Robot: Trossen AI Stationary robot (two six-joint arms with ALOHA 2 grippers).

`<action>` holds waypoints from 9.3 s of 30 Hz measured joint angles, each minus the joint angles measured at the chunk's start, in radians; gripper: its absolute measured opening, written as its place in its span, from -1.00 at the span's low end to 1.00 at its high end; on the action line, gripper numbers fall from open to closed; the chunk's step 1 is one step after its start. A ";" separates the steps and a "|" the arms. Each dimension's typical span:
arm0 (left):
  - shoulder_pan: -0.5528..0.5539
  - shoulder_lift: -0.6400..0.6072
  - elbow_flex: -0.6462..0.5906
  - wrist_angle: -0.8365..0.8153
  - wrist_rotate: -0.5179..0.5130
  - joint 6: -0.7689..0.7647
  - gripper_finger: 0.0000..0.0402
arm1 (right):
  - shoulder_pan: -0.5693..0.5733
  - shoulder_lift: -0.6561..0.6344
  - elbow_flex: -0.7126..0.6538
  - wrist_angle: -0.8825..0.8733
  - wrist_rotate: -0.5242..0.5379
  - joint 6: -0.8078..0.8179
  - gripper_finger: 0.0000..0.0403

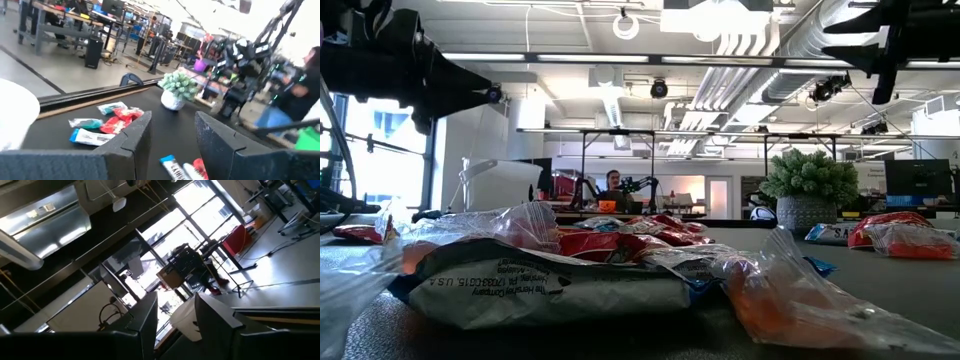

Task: Sort candy
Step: Put the red gummy into the green bucket, then put the orange gummy into the green bucket

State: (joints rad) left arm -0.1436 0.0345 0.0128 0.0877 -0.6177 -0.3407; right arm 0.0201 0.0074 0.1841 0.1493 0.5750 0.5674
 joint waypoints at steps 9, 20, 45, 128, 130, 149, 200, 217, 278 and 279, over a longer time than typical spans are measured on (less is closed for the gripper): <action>0.000 0.000 0.000 0.140 -0.037 -0.061 -0.35 | 0.000 0.000 0.000 -0.026 0.001 0.000 -0.37; 0.000 0.011 0.116 0.278 -0.024 0.077 -0.35 | 0.000 0.111 0.102 -0.064 -0.007 -0.060 -0.37; 0.001 0.550 0.831 -0.517 -0.056 0.037 -0.35 | 0.000 0.831 1.083 -1.466 -0.134 0.113 -0.37; -0.001 0.807 1.219 -0.668 -0.016 0.145 -0.35 | -0.125 1.296 0.380 -0.936 -0.255 -0.141 -0.37; -0.001 0.808 1.219 -0.668 -0.016 0.161 -0.35 | -0.146 1.296 0.371 -0.929 -0.246 -0.141 -0.37; -0.001 0.807 1.219 -0.667 -0.016 0.162 -0.35 | -0.219 1.294 0.323 -0.848 -0.359 -0.023 -0.96; -0.001 0.807 1.219 -0.716 -0.023 0.176 -0.35 | 0.611 1.308 1.163 -1.295 -0.662 1.205 -1.00; -0.001 0.807 1.220 -0.597 -0.026 0.303 -0.35 | 0.901 1.502 1.163 -1.281 -0.657 1.626 -0.78; -0.001 0.803 1.220 -0.607 -0.026 0.237 -0.35 | 0.426 1.429 0.470 -0.945 -0.666 1.422 -0.35; -0.001 0.803 1.220 -0.607 -0.026 0.237 -0.35 | 0.426 1.429 0.470 -0.944 -0.666 1.417 -0.38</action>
State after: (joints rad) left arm -0.1444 0.8379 1.2324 -0.5194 -0.6437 -0.1036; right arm 0.4458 1.4368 0.6540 -0.7950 -0.0908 1.9843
